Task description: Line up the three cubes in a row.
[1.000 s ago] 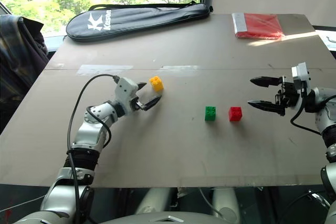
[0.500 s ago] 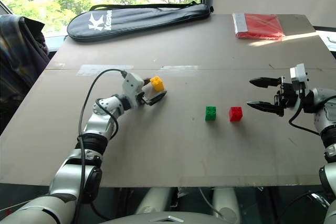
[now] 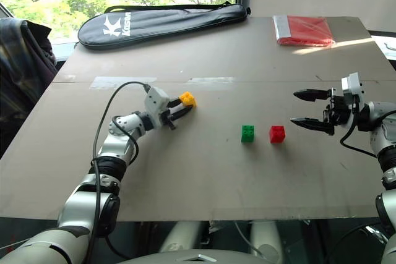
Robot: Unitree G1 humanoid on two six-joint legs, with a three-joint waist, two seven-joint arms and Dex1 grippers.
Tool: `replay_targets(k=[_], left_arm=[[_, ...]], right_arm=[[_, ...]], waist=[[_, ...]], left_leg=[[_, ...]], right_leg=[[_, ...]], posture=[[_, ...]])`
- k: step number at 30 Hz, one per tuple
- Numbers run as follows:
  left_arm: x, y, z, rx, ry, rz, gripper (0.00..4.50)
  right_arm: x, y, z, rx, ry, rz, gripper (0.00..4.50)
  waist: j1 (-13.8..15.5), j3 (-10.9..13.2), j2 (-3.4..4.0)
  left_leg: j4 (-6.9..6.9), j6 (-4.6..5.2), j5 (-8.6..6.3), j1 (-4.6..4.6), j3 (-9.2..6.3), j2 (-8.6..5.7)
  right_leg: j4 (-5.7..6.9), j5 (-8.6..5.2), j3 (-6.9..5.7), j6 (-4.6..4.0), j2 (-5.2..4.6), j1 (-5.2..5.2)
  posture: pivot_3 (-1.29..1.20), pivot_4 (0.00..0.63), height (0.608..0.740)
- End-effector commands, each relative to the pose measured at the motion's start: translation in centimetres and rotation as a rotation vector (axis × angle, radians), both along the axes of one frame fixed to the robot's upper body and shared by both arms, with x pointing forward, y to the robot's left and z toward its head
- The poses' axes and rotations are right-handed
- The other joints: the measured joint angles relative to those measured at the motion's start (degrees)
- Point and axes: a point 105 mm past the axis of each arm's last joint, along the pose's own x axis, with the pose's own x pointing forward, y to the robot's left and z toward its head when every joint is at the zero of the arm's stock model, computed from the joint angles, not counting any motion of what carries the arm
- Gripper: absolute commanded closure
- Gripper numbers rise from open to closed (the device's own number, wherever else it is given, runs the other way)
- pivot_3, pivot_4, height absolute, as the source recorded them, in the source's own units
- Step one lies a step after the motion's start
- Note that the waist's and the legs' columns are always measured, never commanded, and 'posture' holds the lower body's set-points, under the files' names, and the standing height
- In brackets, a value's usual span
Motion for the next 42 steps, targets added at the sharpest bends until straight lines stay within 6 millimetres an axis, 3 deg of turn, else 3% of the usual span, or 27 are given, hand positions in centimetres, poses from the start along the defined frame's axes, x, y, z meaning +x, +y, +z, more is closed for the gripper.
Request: replay_targets(k=[1, 12, 17, 28, 42], left_arm=[[-0.9, -0.2, 0.3, 0.011, -0.020, -0.062, 3.25], [-4.7, -4.0, 1.1, 0.054, -0.023, -0.388, 3.25], [-5.9, -5.8, 0.4, 0.086, 0.023, -0.548, 3.25], [-5.6, -8.0, 0.3, 0.141, 0.010, -0.677, 3.25], [-4.8, -7.4, -0.2, 0.218, 0.022, -0.702, 3.25]], right_arm=[[-0.1, -0.1, 1.4, 0.011, -0.048, 0.030, 0.00], [-0.3, -0.3, 0.9, -0.006, -0.014, 0.029, 0.00], [-0.6, -0.3, 0.4, -0.013, 0.017, 0.039, 0.00], [-0.7, -0.1, 0.4, -0.029, 0.018, 0.049, 0.00], [-0.6, 0.4, 1.0, -0.014, 0.022, 0.073, 0.00]], waist=[[-0.09, 0.00, 0.00], [-0.03, 0.00, 0.00], [-0.03, 0.00, 0.00], [-0.06, 0.00, 0.00], [-0.06, 0.01, -0.01]], left_leg=[[0.00, 0.00, 0.00, 0.00, 0.01, 0.00], [0.00, 0.00, 0.00, -0.01, -0.01, 0.02], [0.00, 0.00, 0.00, -0.01, 0.01, 0.02], [0.02, 0.02, 0.00, -0.02, 0.03, 0.01], [0.03, 0.03, 0.00, -0.03, 0.02, 0.02]], right_leg=[[0.00, 0.00, 0.01, 0.00, 0.00, -0.01], [0.00, 0.00, 0.01, 0.00, -0.03, -0.01], [0.00, 0.00, 0.02, 0.00, -0.01, -0.01], [0.00, 0.00, 0.01, 0.00, 0.03, -0.01], [0.00, 0.00, 0.00, 0.00, 0.06, -0.01]], posture=[[0.00, 0.150, 0.694], [0.00, 0.150, 0.694], [0.00, 0.150, 0.694], [0.00, 0.150, 0.694], [0.00, 0.150, 0.694]])
